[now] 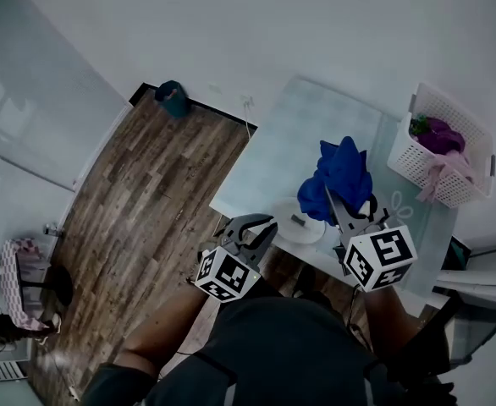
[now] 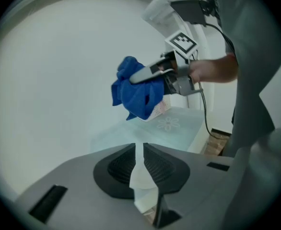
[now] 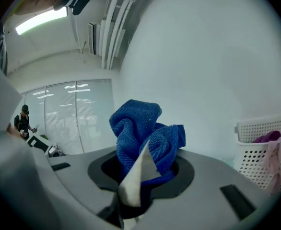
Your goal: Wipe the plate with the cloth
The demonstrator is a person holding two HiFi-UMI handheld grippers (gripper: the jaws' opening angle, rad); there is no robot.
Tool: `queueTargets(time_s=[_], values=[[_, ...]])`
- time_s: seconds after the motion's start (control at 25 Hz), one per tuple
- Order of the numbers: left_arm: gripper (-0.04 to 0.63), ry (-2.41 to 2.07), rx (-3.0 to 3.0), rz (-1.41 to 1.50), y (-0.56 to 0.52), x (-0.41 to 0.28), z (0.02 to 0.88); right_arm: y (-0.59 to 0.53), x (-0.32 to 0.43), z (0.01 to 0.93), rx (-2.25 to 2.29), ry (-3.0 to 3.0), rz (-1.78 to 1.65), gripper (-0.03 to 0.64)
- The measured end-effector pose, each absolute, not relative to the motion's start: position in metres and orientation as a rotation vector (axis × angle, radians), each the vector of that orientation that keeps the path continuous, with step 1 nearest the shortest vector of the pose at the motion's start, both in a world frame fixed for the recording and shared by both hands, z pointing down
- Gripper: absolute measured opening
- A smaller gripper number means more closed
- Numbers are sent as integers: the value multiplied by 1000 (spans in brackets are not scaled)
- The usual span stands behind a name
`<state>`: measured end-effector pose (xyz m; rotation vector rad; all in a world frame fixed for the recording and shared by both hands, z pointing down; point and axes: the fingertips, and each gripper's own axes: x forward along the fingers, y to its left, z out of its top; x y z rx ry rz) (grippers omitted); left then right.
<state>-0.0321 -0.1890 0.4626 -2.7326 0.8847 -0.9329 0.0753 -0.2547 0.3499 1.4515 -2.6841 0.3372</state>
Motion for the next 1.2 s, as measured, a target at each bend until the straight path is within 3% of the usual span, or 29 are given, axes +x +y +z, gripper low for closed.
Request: queueTargets(time_s=[0.12,0.2,0.64,0.92,1.2], values=[[113,693,-2657,-1121,-184,-31,506,-262,66,374,1428,-2645,377,137],[130,593,-2628,-1208,-184,-33,532,-268,61,392,1414,-2609,397,137],[150,38,-2419,-1485,-181,-35,628,-293,46,479,1461,-2382,567,137],[149,-84,-2391,-1487,-184,-25,637,-299,30,516,1424,-2315,588,137],[97,-174,-2342,-1502,-178,-24,644,-305,8,555,1306,-2292,548,137]])
